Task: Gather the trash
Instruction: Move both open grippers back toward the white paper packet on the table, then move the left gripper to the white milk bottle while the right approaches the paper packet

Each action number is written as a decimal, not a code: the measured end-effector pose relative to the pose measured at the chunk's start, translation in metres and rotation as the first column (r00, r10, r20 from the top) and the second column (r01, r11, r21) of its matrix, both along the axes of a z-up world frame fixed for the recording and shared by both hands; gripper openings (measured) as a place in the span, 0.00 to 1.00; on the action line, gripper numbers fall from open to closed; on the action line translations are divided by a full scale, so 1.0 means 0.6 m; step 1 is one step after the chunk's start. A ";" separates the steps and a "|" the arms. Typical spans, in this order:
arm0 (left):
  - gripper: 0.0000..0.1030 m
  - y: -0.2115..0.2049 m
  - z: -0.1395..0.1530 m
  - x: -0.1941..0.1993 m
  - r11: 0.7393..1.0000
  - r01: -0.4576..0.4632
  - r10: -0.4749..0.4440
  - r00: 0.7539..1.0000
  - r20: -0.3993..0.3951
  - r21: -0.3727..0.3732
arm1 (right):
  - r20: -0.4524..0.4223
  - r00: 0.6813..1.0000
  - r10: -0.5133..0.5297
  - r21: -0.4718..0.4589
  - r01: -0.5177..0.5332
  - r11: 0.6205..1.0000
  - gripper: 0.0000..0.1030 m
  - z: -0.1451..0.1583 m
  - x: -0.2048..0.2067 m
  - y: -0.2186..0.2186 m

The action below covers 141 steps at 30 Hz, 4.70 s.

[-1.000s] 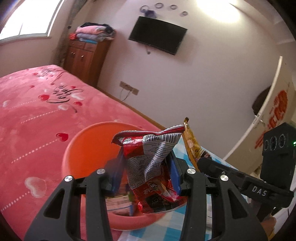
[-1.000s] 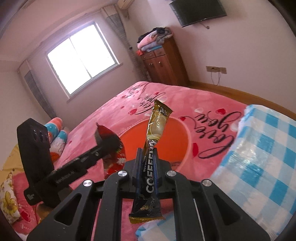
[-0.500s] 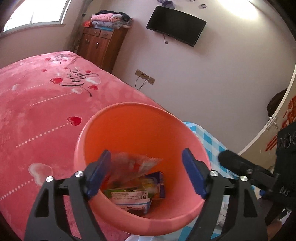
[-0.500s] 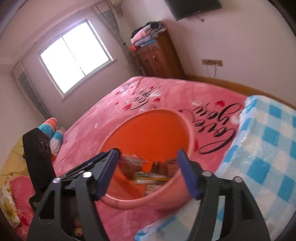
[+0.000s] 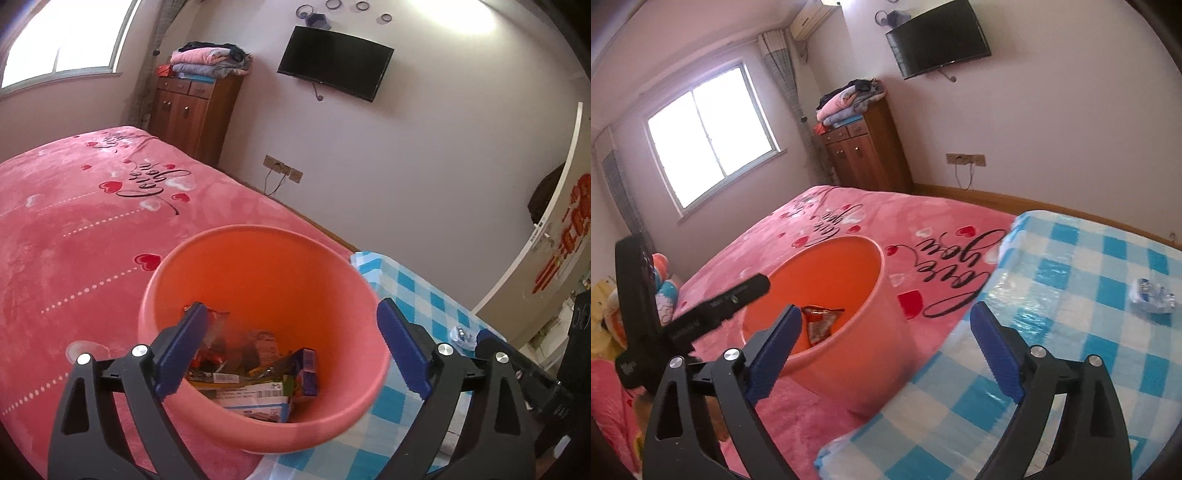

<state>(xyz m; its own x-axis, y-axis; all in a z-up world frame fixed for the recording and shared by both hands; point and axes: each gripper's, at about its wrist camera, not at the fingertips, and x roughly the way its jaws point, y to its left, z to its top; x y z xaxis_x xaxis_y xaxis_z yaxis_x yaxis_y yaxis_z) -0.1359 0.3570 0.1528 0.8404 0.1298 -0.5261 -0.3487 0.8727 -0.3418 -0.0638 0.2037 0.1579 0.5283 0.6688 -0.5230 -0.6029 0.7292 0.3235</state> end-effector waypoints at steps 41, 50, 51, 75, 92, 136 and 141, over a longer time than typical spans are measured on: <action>0.90 -0.195 -0.004 0.029 0.967 0.250 -0.247 0.968 -0.048 0.055 | 0.035 0.955 -0.295 -0.026 0.296 0.955 0.90 -0.070 -0.050 -0.241; 0.90 -0.240 -0.028 0.036 0.951 0.305 -0.300 0.950 -0.087 0.048 | 0.016 0.940 -0.342 -0.010 0.342 0.940 0.91 -0.091 -0.056 -0.287; 0.90 -0.247 -0.032 0.037 0.949 0.313 -0.308 0.947 -0.092 0.049 | 0.013 0.938 -0.347 -0.008 0.347 0.938 0.91 -0.093 -0.056 -0.292; 0.90 -0.398 -0.155 0.045 0.825 0.550 -0.565 0.795 -0.221 -0.130 | -0.030 0.868 -0.496 0.003 0.496 0.868 0.90 -0.158 -0.043 -0.439; 0.90 -0.470 -0.204 0.058 0.773 0.596 -0.635 0.728 -0.257 -0.219 | -0.071 0.849 -0.523 0.008 0.525 0.851 0.90 -0.191 -0.031 -0.494; 0.90 -0.557 -0.188 0.288 0.697 0.677 -0.710 0.697 -0.099 -0.236 | -0.229 0.801 -0.553 -0.043 0.559 0.828 0.90 -0.263 0.022 -0.569; 0.90 -0.551 -0.161 0.345 0.740 0.655 -0.672 0.729 -0.131 -0.155 | -0.267 0.820 -0.506 -0.022 0.520 0.854 0.91 -0.268 0.028 -0.542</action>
